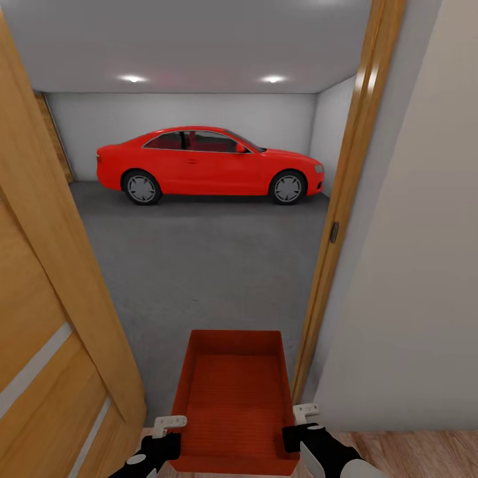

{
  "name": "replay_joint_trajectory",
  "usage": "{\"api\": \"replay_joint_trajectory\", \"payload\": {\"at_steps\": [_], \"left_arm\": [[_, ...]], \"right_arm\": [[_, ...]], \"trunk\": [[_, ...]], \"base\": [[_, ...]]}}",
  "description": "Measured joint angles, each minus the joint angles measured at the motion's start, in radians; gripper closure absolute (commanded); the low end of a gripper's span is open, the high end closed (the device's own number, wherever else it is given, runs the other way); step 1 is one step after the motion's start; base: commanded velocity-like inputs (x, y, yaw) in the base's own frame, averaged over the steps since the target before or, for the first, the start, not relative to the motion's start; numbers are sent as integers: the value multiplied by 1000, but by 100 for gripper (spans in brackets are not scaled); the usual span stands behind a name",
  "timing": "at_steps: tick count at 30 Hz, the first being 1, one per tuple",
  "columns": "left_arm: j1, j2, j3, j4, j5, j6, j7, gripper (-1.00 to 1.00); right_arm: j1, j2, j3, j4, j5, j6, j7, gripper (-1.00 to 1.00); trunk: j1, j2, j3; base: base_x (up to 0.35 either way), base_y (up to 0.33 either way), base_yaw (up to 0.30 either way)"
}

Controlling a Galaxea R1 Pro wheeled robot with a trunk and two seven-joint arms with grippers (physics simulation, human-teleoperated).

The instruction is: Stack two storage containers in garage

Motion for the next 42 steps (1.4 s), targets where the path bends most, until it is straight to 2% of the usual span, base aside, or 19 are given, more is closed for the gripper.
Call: {"api": "replay_joint_trajectory", "payload": {"at_steps": [42], "left_arm": [[0, 0, 0, 0, 0, 0, 0, 100]], "right_arm": [[0, 0, -1, 0, 1, 0, 0, 100]], "trunk": [[0, 0, 0]], "base": [[0, 0, 0]]}}
